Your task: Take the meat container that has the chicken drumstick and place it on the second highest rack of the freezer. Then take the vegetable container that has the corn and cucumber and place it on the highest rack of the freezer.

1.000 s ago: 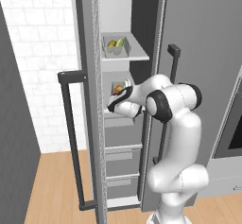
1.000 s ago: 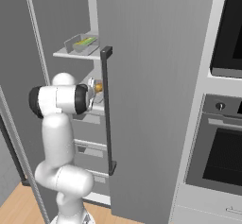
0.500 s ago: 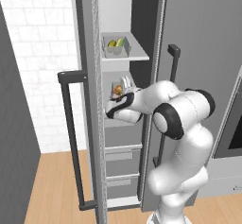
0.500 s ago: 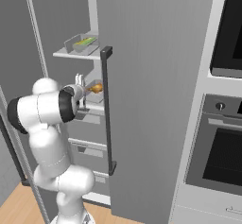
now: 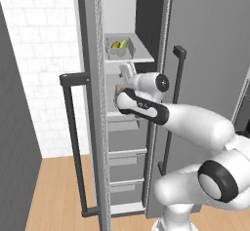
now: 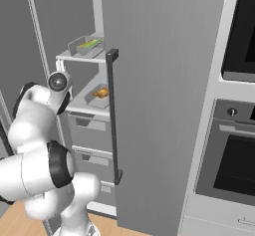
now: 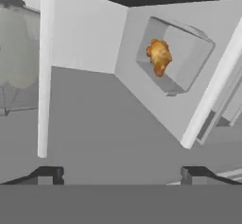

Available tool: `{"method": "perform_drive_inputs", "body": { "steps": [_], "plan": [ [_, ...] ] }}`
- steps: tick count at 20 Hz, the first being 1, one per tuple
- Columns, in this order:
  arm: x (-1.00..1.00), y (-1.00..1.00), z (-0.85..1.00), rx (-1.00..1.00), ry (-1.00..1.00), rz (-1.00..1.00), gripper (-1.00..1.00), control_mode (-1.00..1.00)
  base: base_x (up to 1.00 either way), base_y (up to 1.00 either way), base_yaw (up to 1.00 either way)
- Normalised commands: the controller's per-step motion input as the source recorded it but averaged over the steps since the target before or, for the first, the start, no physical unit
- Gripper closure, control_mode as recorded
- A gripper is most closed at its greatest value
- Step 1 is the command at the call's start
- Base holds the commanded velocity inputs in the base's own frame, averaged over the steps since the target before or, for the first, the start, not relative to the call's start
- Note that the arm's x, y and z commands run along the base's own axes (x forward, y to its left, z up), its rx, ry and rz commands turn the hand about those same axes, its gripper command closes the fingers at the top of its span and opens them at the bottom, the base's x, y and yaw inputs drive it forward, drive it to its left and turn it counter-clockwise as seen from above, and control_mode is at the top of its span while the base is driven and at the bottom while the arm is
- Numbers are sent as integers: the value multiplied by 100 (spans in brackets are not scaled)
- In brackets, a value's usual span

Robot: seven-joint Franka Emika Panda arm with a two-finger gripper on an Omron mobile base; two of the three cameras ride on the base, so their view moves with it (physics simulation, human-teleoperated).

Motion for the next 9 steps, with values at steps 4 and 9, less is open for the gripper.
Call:
{"method": "perform_drive_inputs", "body": {
  "steps": [4,9],
  "plan": [
    [-100,-41,72,-25,4,44,-100,-100,0,0,0],
    [-100,-31,16,-41,1,56,-100,-100,0,0,0]
  ]
}}
